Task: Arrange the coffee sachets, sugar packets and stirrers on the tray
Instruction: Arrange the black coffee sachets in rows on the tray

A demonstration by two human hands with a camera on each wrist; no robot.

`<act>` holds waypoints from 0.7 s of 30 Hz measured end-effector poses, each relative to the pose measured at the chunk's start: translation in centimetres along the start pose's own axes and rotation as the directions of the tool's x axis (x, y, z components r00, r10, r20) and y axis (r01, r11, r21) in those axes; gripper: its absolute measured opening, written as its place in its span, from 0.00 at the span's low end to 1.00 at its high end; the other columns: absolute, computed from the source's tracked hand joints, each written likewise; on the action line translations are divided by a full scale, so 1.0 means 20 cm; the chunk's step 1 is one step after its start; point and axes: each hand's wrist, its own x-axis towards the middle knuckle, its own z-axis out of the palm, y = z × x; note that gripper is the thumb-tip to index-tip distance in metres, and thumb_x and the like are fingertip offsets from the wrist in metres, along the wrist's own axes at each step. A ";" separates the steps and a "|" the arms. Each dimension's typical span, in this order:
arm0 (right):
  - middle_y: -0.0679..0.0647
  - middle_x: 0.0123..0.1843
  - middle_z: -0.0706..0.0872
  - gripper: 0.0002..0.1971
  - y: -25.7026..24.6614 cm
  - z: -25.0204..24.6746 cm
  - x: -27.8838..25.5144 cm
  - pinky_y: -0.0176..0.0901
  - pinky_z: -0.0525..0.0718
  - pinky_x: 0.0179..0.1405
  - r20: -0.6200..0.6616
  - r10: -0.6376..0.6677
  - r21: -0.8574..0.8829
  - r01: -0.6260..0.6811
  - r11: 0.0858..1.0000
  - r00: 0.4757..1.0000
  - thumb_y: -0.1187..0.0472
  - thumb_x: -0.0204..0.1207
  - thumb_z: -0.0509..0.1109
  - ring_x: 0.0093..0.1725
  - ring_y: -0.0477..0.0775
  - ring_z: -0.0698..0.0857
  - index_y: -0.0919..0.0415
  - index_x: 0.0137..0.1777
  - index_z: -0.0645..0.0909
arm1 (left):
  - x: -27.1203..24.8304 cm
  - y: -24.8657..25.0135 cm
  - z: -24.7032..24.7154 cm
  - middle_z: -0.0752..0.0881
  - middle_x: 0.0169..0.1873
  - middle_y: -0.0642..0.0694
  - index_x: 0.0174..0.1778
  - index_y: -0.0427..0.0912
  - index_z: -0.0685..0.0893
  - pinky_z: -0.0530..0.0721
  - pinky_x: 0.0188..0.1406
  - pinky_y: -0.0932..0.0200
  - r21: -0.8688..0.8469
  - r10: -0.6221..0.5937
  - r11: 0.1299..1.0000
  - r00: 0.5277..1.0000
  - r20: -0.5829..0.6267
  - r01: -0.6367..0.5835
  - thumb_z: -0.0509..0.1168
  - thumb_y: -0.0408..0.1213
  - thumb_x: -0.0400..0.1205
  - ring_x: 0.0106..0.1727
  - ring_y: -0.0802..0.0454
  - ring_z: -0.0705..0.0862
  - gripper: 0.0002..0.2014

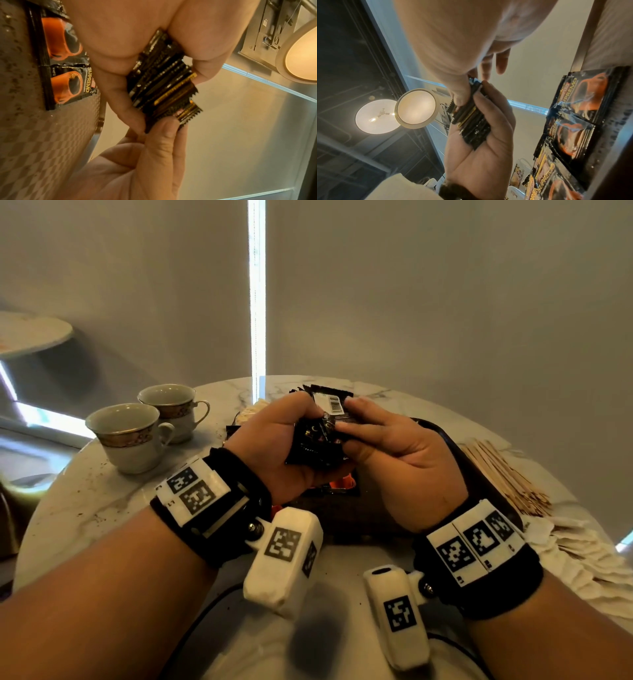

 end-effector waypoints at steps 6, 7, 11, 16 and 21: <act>0.42 0.67 0.87 0.14 -0.01 -0.01 0.00 0.49 0.76 0.78 -0.050 0.007 -0.024 -0.008 1.000 0.999 0.58 0.73 0.73 0.75 0.43 0.79 0.43 0.57 0.88 | -0.01 0.02 0.00 0.90 0.43 0.40 0.59 0.38 0.86 0.92 0.32 0.51 0.047 -0.014 0.999 0.999 -0.052 0.017 0.63 0.41 0.85 0.41 0.46 0.91 0.13; 0.40 0.67 0.86 0.15 -0.01 -0.01 0.00 0.48 0.73 0.80 -0.053 -0.007 -0.068 0.003 0.998 0.999 0.56 0.73 0.74 0.77 0.42 0.76 0.40 0.57 0.87 | -0.02 0.02 0.01 0.90 0.44 0.40 0.63 0.37 0.84 0.92 0.31 0.53 0.053 -0.018 0.998 0.998 -0.055 0.021 0.64 0.42 0.84 0.41 0.46 0.91 0.16; 0.42 0.73 0.83 0.18 0.01 -0.03 0.00 0.52 0.68 0.83 0.057 -0.040 -0.070 0.044 0.997 0.998 0.55 0.73 0.68 0.82 0.43 0.70 0.36 0.61 0.85 | -0.03 0.03 0.00 0.89 0.46 0.38 0.72 0.32 0.80 0.90 0.31 0.53 0.031 0.034 0.999 0.997 -0.073 -0.032 0.65 0.40 0.82 0.41 0.46 0.91 0.23; 0.45 0.76 0.81 0.30 0.01 -0.03 0.00 0.60 0.77 0.77 0.117 -0.014 -0.002 0.014 1.000 0.993 0.71 0.67 0.65 0.80 0.48 0.73 0.42 0.64 0.87 | -0.03 0.06 -0.02 0.87 0.37 0.39 0.65 0.32 0.80 0.86 0.22 0.58 0.025 -0.028 0.999 0.994 -0.105 0.031 0.62 0.35 0.80 0.33 0.48 0.89 0.18; 0.43 0.77 0.78 0.27 0.03 -0.04 0.01 0.31 0.77 0.72 -0.037 -0.028 -0.137 0.023 0.990 0.999 0.74 0.77 0.71 0.77 0.39 0.75 0.40 0.66 0.82 | -0.04 0.07 -0.02 0.88 0.51 0.35 0.67 0.37 0.79 0.82 0.16 0.62 0.025 -0.121 0.992 0.989 -0.085 0.123 0.66 0.36 0.72 0.39 0.46 0.89 0.25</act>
